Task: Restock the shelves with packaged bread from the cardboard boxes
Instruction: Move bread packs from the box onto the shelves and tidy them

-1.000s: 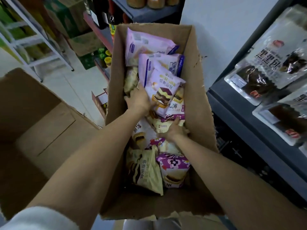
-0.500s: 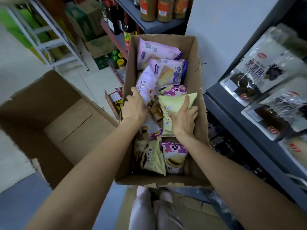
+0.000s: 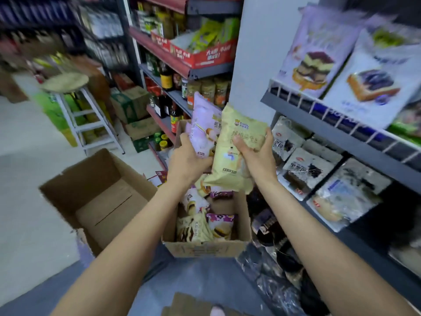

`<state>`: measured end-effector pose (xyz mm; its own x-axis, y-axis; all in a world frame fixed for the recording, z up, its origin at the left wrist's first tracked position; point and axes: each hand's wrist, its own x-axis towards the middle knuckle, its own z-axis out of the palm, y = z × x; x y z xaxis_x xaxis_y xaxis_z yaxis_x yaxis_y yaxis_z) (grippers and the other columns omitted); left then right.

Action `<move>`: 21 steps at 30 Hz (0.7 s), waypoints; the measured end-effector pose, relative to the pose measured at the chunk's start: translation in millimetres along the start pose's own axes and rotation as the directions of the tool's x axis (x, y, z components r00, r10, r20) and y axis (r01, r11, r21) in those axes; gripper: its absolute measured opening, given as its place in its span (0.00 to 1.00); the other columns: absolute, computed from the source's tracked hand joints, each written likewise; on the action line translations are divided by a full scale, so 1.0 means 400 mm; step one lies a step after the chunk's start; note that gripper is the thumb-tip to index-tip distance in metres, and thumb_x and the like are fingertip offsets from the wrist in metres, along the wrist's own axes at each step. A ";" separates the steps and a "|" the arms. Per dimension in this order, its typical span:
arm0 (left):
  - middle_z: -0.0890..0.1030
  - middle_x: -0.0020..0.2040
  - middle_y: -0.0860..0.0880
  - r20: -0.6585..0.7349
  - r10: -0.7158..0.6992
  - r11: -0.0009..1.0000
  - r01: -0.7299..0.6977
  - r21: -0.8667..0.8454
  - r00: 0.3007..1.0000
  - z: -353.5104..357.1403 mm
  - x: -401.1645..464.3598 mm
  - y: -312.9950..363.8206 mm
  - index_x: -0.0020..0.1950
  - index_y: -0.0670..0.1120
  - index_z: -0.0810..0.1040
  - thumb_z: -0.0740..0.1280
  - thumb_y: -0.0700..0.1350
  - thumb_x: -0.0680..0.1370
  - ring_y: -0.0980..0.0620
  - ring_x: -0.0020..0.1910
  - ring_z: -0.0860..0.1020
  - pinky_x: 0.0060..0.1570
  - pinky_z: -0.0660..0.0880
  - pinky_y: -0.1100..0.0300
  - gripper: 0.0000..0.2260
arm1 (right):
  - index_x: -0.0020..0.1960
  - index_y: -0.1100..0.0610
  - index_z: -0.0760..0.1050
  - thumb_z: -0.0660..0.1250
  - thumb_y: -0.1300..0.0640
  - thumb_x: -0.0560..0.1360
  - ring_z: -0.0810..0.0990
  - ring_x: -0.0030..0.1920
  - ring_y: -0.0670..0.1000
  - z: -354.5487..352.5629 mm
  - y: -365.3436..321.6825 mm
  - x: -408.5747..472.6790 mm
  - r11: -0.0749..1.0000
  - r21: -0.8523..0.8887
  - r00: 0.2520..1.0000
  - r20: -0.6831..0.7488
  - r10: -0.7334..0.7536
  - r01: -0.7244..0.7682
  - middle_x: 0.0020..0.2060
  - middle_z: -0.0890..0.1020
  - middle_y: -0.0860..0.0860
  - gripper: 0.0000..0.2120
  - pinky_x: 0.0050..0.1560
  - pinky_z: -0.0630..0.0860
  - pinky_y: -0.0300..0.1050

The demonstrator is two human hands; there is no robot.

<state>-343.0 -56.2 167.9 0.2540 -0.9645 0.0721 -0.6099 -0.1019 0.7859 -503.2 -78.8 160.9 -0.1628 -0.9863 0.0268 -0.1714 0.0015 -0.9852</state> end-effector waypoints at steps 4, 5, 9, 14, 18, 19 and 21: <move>0.71 0.40 0.49 0.052 0.123 0.985 -0.115 -0.128 0.991 -0.035 -0.102 0.139 0.56 0.43 0.62 0.73 0.47 0.70 0.50 0.36 0.71 0.32 0.66 0.55 0.24 | 0.77 0.46 0.46 0.72 0.45 0.69 0.65 0.70 0.44 -0.122 -0.128 -0.121 0.990 0.053 0.984 -0.134 -0.121 0.129 0.74 0.62 0.47 0.46 0.71 0.64 0.47; 0.71 0.39 0.49 0.052 0.164 0.976 -0.154 -0.155 0.985 -0.035 -0.123 0.173 0.55 0.43 0.61 0.73 0.47 0.70 0.48 0.37 0.72 0.31 0.66 0.55 0.24 | 0.77 0.46 0.47 0.73 0.47 0.70 0.65 0.70 0.43 -0.157 -0.158 -0.150 0.982 0.041 0.967 -0.187 -0.175 0.185 0.74 0.62 0.46 0.45 0.70 0.64 0.43; 0.75 0.43 0.46 0.029 0.281 0.936 -0.267 -0.231 0.959 -0.018 -0.191 0.323 0.61 0.42 0.62 0.72 0.47 0.70 0.43 0.41 0.74 0.32 0.67 0.56 0.26 | 0.75 0.44 0.55 0.73 0.47 0.70 0.65 0.67 0.44 -0.303 -0.252 -0.241 0.945 -0.089 0.854 -0.409 -0.322 0.314 0.70 0.66 0.43 0.40 0.68 0.65 0.42; 0.78 0.54 0.41 0.019 0.432 0.873 -0.412 -0.262 0.902 0.037 -0.230 0.485 0.67 0.43 0.59 0.73 0.47 0.70 0.39 0.51 0.77 0.46 0.75 0.51 0.32 | 0.74 0.43 0.54 0.72 0.47 0.71 0.61 0.53 0.46 -0.492 -0.332 -0.259 0.937 -0.258 0.702 -0.621 -0.348 0.237 0.65 0.62 0.56 0.39 0.53 0.62 0.38; 0.76 0.61 0.39 0.020 0.452 0.866 -0.434 -0.248 0.892 0.082 -0.223 0.578 0.72 0.41 0.55 0.73 0.48 0.71 0.39 0.58 0.75 0.52 0.73 0.51 0.37 | 0.75 0.43 0.51 0.71 0.48 0.72 0.61 0.47 0.50 -0.600 -0.379 -0.175 0.943 -0.299 0.629 -0.708 -0.322 0.146 0.63 0.62 0.59 0.40 0.50 0.60 0.38; 0.75 0.62 0.39 0.022 0.456 0.864 -0.437 -0.248 0.890 0.095 -0.216 0.593 0.72 0.41 0.55 0.73 0.48 0.71 0.39 0.59 0.74 0.52 0.72 0.52 0.38 | 0.75 0.43 0.51 0.71 0.49 0.72 0.63 0.47 0.52 -0.617 -0.386 -0.144 0.941 -0.314 0.623 -0.713 -0.322 0.128 0.62 0.62 0.59 0.40 0.52 0.62 0.39; 0.76 0.58 0.39 0.030 0.463 0.862 -0.442 -0.246 0.886 0.117 -0.201 0.614 0.70 0.40 0.56 0.73 0.48 0.71 0.39 0.56 0.75 0.48 0.72 0.53 0.36 | 0.75 0.42 0.49 0.70 0.50 0.72 0.69 0.50 0.57 -0.638 -0.385 -0.084 0.937 -0.341 0.624 -0.718 -0.309 0.072 0.63 0.61 0.60 0.41 0.59 0.67 0.44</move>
<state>-548.3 -15.2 326.3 -0.0797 -0.9089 0.4093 -0.4535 0.3987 0.7971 -719.3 -3.8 355.1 -0.7460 -0.4977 0.4424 -0.5035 -0.0131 -0.8639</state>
